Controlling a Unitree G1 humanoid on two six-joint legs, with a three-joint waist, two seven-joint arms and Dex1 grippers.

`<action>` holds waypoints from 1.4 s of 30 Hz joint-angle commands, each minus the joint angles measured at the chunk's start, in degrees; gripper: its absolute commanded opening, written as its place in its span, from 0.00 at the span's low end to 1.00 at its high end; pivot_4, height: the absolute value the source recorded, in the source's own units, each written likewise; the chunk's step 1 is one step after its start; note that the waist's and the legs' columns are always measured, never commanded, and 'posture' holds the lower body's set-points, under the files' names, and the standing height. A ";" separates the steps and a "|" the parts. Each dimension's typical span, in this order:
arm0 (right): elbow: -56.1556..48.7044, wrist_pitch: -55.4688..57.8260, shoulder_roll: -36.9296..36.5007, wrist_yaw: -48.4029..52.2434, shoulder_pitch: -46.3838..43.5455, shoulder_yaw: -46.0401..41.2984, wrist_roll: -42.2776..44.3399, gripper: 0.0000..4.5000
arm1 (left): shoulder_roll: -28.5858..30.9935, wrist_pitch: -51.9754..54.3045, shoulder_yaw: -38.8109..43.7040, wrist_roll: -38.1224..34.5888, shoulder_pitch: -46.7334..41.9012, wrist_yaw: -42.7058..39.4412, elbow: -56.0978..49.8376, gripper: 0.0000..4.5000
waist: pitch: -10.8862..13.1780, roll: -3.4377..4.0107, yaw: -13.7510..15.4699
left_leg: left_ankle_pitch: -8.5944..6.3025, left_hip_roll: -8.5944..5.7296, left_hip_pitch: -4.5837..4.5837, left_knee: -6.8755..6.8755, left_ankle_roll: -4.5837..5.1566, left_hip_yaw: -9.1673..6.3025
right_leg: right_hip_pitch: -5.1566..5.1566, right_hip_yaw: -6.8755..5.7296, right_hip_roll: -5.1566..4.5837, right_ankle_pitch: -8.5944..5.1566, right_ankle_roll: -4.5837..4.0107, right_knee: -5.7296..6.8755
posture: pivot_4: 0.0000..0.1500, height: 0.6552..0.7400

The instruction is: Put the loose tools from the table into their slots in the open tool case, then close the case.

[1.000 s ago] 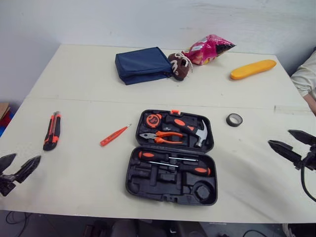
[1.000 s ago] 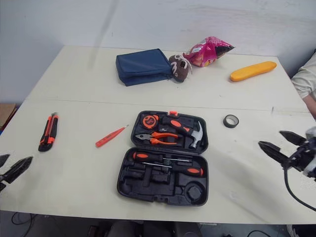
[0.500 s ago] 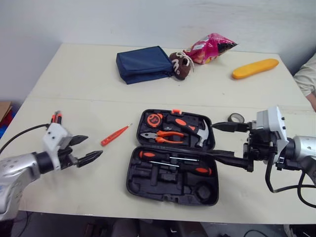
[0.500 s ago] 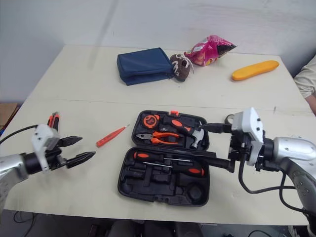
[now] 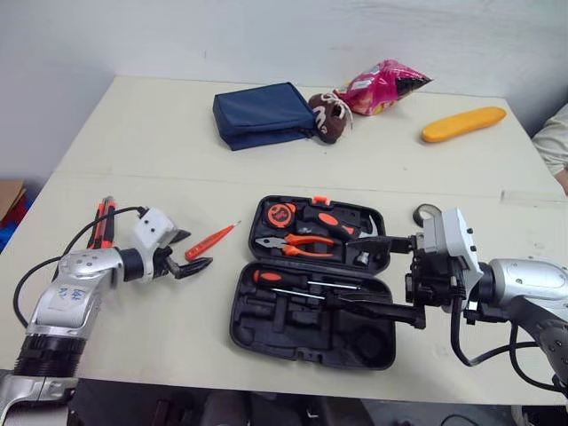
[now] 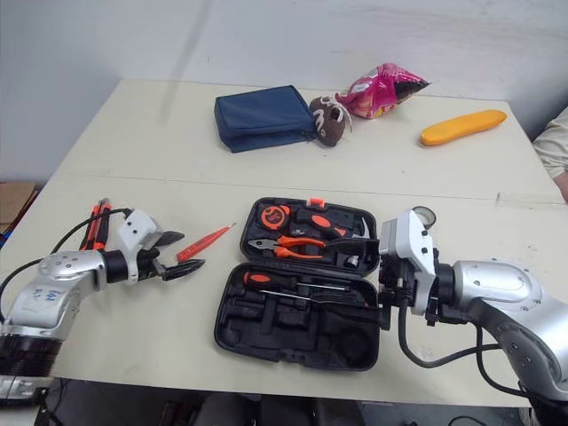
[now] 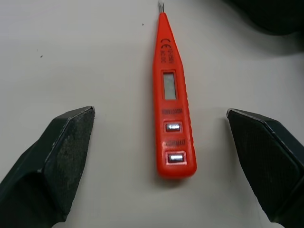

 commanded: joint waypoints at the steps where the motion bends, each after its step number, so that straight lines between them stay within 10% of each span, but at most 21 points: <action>1: -1.54 -0.61 -0.43 -0.21 0.08 -0.54 0.50 1.00 | -0.55 -2.07 -2.32 1.82 -0.13 -1.70 0.34 0.87 | 0.00 0.00 -0.06 | 0.00 0.00 0.05 0.01 0.01 0.00 | 0.06 0.01 -0.01 0.01 0.01 0.00 | 1.00 1.00; 9: -1.53 -0.95 -0.49 -0.20 1.02 -1.00 0.65 1.00 | -0.75 -1.05 -1.08 1.11 0.35 -2.19 -0.60 0.08 | 0.00 0.00 -0.09 | -0.01 0.00 0.09 0.00 0.01 -0.02 | 0.09 0.00 0.00 0.00 0.01 0.00 | 1.00 1.00; 27: -2.08 -1.68 -2.68 3.45 7.77 -0.51 -1.61 1.00 | 10.04 6.78 -5.75 -12.81 -3.95 -24.67 -24.98 0.08 | 0.01 0.01 -0.24 | 0.01 0.01 -0.05 0.09 -0.02 -0.05 | 0.01 -0.01 0.05 0.00 0.01 0.03 | 1.00 1.00; 42: -2.85 -0.50 -2.59 0.88 9.56 -2.03 0.08 1.00 | 2.12 -4.87 -21.29 2.87 -9.61 -24.63 -16.71 0.08 | 0.03 0.04 -0.19 | -0.02 0.01 -0.06 0.17 0.02 -0.08 | 0.03 0.03 0.10 0.02 0.04 0.00 | 1.00 1.00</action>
